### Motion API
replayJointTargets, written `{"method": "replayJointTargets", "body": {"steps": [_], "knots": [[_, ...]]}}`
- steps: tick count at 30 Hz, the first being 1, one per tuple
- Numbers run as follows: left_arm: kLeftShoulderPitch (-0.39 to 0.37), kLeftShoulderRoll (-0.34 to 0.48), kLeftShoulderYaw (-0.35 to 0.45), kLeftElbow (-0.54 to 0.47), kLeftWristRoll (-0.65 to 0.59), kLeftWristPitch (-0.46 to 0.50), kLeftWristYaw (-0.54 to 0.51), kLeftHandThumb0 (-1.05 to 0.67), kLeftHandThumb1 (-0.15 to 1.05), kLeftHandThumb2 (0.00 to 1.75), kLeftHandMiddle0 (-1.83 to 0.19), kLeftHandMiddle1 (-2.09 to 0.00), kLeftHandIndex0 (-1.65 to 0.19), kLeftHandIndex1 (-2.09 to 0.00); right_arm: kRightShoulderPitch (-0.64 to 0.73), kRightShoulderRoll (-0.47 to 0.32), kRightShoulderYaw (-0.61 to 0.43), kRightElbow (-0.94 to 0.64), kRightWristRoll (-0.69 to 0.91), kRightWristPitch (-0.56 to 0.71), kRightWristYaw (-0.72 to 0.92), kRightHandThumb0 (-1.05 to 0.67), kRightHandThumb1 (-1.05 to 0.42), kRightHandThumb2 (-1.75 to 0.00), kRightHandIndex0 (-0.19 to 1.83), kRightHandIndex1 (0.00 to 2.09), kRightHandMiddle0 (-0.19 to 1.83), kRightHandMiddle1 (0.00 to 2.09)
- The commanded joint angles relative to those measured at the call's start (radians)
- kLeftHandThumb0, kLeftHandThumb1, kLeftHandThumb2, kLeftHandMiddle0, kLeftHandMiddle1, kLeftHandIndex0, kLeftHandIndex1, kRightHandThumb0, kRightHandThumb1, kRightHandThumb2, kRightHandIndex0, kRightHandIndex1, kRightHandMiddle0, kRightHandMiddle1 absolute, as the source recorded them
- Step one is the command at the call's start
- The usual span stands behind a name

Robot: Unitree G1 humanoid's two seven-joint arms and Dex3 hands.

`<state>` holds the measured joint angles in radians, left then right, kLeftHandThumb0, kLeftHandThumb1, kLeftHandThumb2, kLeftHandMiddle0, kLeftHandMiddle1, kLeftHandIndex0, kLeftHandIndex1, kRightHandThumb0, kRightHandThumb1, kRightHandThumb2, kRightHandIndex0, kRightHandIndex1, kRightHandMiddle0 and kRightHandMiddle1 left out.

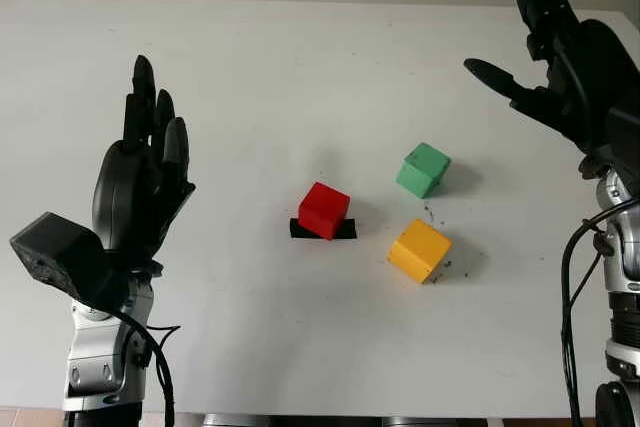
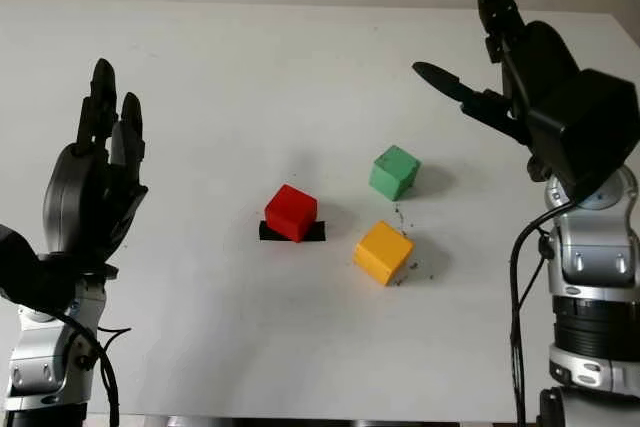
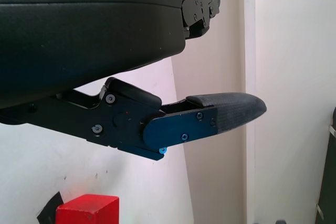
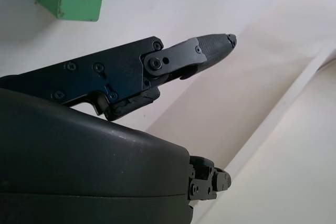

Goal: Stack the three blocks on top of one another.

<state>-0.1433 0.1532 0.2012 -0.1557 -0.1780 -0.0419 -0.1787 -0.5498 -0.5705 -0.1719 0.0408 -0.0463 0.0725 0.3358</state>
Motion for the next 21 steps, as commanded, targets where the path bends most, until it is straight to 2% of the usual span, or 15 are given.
{"method": "replayJointTargets", "body": {"steps": [1, 4, 9, 12, 15, 21], "knots": [[0.01, 0.002, -0.008, 0.006, 0.003, -0.013, -0.001, -0.7, 1.05, 0.66, 0.19, 0.0, 0.19, 0.0, -0.015, -0.032, 0.009, -0.01, -0.018, -0.002, 0.005, -0.63, -0.98, -0.05, -0.12, 0.05, 0.01, 0.12], [0.015, 0.002, -0.014, -0.005, 0.004, 0.003, 0.007, -0.69, 1.05, 0.67, 0.19, 0.0, 0.19, 0.0, 0.001, -0.059, 0.018, -0.036, -0.043, -0.02, 0.021, -0.64, -0.97, -0.05, -0.11, 0.05, 0.03, 0.13], [0.027, 0.007, -0.014, -0.015, 0.011, 0.006, 0.013, -0.71, 1.05, 0.66, 0.19, 0.0, 0.19, 0.0, 0.062, -0.18, 0.045, -0.133, -0.1, -0.134, 0.145, -0.71, -0.88, -0.02, -0.08, 0.07, 0.21, 0.23], [0.03, 0.013, -0.013, -0.015, 0.011, 0.003, 0.009, -0.71, 1.05, 0.66, 0.19, 0.0, 0.19, 0.0, 0.093, -0.255, 0.059, -0.186, -0.14, -0.228, 0.209, -0.75, -0.84, -0.03, -0.05, 0.08, 0.31, 0.25], [0.03, 0.013, -0.016, -0.022, 0.014, 0.012, 0.013, -0.71, 1.05, 0.65, 0.19, 0.0, 0.19, 0.0, 0.119, -0.328, 0.068, -0.202, -0.194, -0.38, 0.243, -0.77, -0.83, -0.05, -0.02, 0.08, 0.36, 0.22], [0.023, 0.011, -0.016, -0.019, 0.004, 0.017, 0.011, -0.7, 1.05, 0.64, 0.19, 0.0, 0.19, 0.0, 0.147, -0.418, 0.071, -0.333, -0.191, -0.402, 0.38, -0.73, -0.85, -0.06, -0.05, 0.06, 0.39, 0.14]]}}
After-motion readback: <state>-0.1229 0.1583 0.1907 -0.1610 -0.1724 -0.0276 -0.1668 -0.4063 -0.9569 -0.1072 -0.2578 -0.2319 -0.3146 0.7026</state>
